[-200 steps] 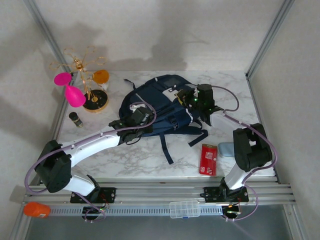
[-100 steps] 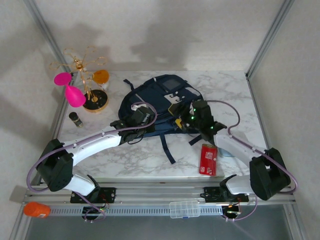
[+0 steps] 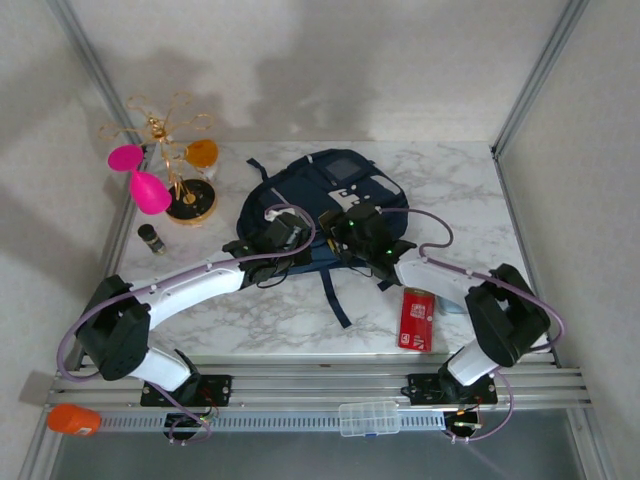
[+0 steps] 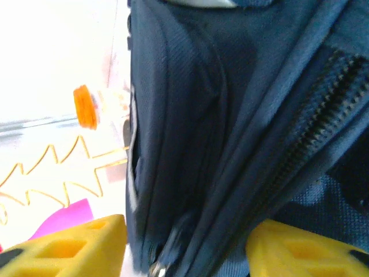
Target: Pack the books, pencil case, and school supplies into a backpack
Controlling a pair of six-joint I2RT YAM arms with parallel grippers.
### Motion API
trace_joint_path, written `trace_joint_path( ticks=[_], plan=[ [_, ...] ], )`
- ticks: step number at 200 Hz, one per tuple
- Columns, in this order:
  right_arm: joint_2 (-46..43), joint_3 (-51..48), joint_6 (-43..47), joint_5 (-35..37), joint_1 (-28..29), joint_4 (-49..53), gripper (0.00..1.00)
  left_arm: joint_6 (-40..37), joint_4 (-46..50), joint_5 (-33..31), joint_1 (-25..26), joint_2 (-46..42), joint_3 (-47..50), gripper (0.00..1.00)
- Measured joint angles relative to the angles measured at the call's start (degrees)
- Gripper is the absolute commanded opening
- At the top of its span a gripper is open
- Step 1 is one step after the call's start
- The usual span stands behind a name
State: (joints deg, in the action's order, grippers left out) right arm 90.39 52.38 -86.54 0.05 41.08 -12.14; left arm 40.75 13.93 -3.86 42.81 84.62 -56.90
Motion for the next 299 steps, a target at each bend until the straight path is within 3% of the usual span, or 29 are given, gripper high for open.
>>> trace_joint_path(
  ticks=[29,47,74,102,147,164,177,189,200,228,258,299],
  plan=[
    [4.24,2.84,2.73,0.76,0.35,-0.5,0.12,-0.02,0.07,0.0,-0.07,0.57,-0.09,0.0],
    [5.33,4.63,4.83,-0.15,0.39,-0.52,0.0,0.0,0.52,-0.87,-0.44,0.7,-0.07,0.0],
    [5.53,5.92,10.62,-4.57,-0.57,-0.07,0.0,0.17,-0.37,-1.18,-0.52,-1.01,2.27,0.0],
    [4.85,6.14,18.75,-14.23,-3.52,2.29,0.0,0.61,-0.37,-2.16,-0.48,-6.67,7.08,0.0],
    [0.85,6.12,31.01,-32.15,-16.7,11.21,0.0,0.52,-2.43,-0.26,-3.96,-12.13,14.82,0.0],
    [1.44,7.06,34.69,-35.54,-19.69,14.78,0.0,0.31,-4.28,1.73,-4.2,-11.87,15.34,0.0],
    [2.27,8.44,36.24,-36.44,-20.26,16.35,0.14,0.39,-5.16,2.69,-4.28,-11.87,15.34,0.0],
    [2.45,8.68,36.92,-36.3,-20.17,16.26,0.39,0.48,-5.44,3.06,-4.28,-11.87,15.34,0.0],
    [2.38,8.68,36.83,-35.06,-19.91,16.24,0.54,0.83,-5.42,3.04,-4.11,-11.82,15.15,0.0],
    [-0.26,8.09,35.67,-26.49,-17.05,17.29,0.78,1.53,-4.24,2.51,-3.39,-10.12,12.87,0.0],
    [-10.16,-1.22,27.36,-19.08,-11.5,14.78,0.89,2.19,-3.8,1.51,-2.1,-8.22,11.23,0.0],
    [-12.94,-6.75,13.38,-9.57,-1.25,13.0,0.77,2.86,-3.63,0.87,-1.25,-6.05,9.77,0.0]
  ],
)
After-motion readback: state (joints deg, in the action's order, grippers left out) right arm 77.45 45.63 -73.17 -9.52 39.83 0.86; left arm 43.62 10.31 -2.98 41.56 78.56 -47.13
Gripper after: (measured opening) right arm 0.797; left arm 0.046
